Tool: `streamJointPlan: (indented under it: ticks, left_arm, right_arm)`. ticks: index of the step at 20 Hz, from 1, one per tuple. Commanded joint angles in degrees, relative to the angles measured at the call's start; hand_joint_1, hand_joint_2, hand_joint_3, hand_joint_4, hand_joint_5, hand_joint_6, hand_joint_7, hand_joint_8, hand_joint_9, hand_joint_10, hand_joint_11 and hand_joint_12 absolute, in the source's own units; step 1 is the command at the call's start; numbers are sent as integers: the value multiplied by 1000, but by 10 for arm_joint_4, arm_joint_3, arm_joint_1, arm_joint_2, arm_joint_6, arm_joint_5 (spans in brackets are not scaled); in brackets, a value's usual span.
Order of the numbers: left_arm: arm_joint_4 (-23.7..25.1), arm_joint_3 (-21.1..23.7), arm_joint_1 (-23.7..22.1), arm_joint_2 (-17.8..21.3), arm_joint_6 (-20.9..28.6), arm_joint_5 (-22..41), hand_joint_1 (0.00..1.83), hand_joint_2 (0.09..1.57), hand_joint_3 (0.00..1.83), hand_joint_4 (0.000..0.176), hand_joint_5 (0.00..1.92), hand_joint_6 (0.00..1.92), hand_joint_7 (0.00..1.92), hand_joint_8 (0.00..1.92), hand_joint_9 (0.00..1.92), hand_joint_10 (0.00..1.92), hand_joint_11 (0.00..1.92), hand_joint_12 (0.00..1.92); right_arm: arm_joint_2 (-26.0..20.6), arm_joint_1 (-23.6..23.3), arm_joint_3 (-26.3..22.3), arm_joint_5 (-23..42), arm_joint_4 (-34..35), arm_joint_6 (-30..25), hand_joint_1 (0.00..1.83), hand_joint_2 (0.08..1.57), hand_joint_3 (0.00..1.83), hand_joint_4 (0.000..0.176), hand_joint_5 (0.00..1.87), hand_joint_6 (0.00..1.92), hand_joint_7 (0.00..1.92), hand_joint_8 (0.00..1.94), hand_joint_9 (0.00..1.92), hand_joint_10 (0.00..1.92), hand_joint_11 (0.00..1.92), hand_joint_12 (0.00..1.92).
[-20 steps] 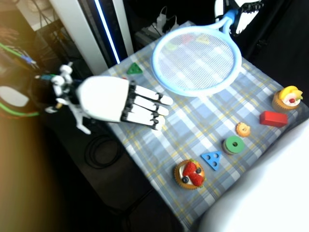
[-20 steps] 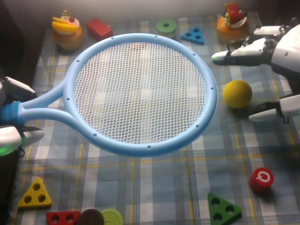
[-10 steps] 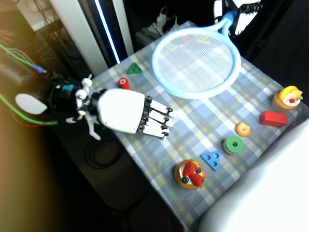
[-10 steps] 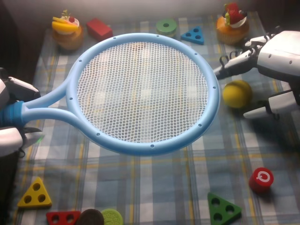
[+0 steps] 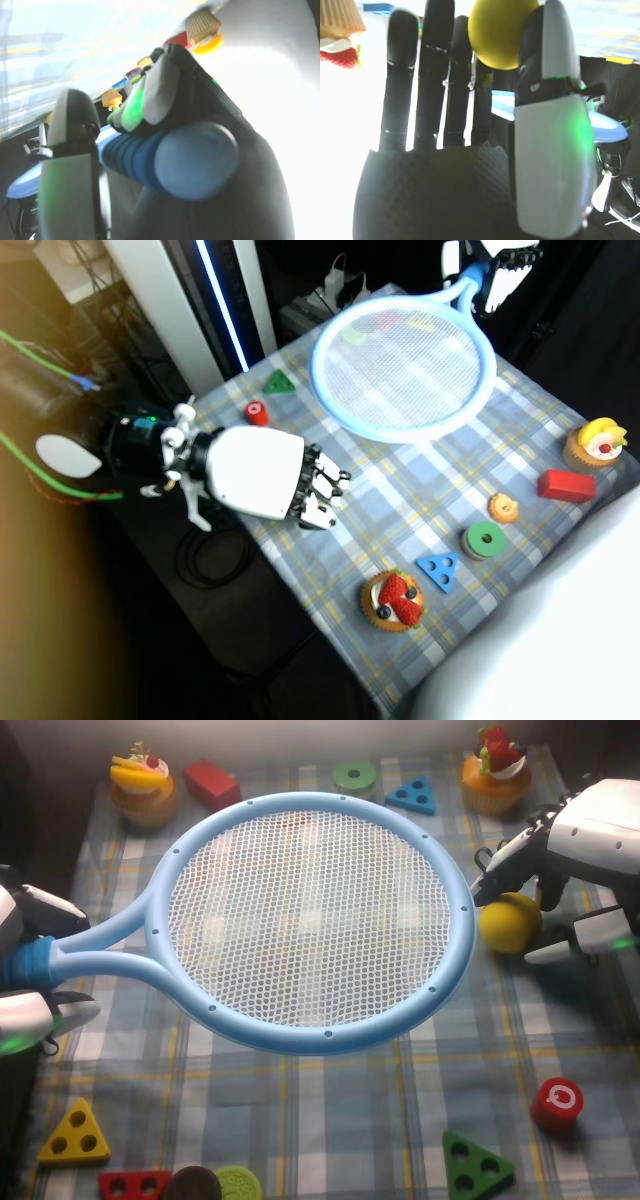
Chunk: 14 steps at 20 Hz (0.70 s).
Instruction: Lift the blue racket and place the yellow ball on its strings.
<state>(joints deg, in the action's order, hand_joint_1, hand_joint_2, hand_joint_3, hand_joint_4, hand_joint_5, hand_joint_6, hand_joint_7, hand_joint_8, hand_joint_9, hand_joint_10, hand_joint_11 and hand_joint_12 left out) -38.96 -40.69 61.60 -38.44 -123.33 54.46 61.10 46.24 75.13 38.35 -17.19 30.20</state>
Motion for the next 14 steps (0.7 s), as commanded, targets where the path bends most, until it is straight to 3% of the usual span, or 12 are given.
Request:
streamJointPlan:
  ticks: [1,2,5,7,9,10,11,12,14]
  left_arm:
    - [14,-2,-6,0,4,63,999,1322,2,176,915,1921,1200,1921,1429,1921,1548,1921]
    - [14,-2,-6,0,4,63,986,1329,3,176,912,1921,1191,1921,1428,1921,1546,1921]
    - [13,-2,-6,0,4,63,1063,1309,0,176,922,1921,1181,1921,1424,1921,1551,1921]
    - [11,-1,-6,0,4,63,1067,1303,0,176,967,1921,1204,1921,1435,1921,1560,1921]
    - [10,-2,-5,-1,4,63,1054,1303,0,176,960,1921,1209,1921,1434,1921,1562,1921]
    - [9,-2,-5,-2,4,63,1021,1308,0,176,996,1921,1235,1921,1451,1921,1566,1921]
    - [9,-2,-5,-3,4,63,1003,1318,4,176,1005,1921,1250,1921,1461,1921,1573,1921]
    - [8,-4,-6,-5,4,59,1004,1320,3,176,1020,1921,1256,1921,1480,1921,1594,1921]
    - [6,-6,-6,-8,4,53,994,1320,2,176,989,1921,1251,1921,1469,1921,1589,1921]
  right_arm:
    - [-1,-7,-2,57,14,-2,1273,1082,0,0,1144,489,1039,1114,1128,694,882,1336]
    - [-4,-7,-3,63,17,-2,1274,1092,0,0,1127,481,1012,1180,1036,902,857,1404]
    - [-24,-7,-17,99,29,-2,1268,1105,1,0,1087,539,987,1234,935,1200,789,1644]
    - [-43,-7,-30,137,37,-2,1265,1114,2,0,1048,618,976,1248,898,1187,729,1648]
    - [-59,-8,-39,174,46,-2,1277,1089,0,0,1130,487,1012,1187,967,1106,823,1550]
    - [-65,-13,-41,184,46,-2,1358,1113,2,0,1026,636,964,1113,886,1300,740,1459]
    - [-68,-17,-43,189,46,-2,1380,1106,0,0,1068,539,983,1086,899,1338,712,1463]
    - [-72,-27,-45,197,40,-2,1375,1119,7,0,979,772,957,1098,860,1309,662,1377]
    - [-72,-43,-45,200,25,-2,1380,1099,0,0,971,869,1034,927,920,1177,697,1173]
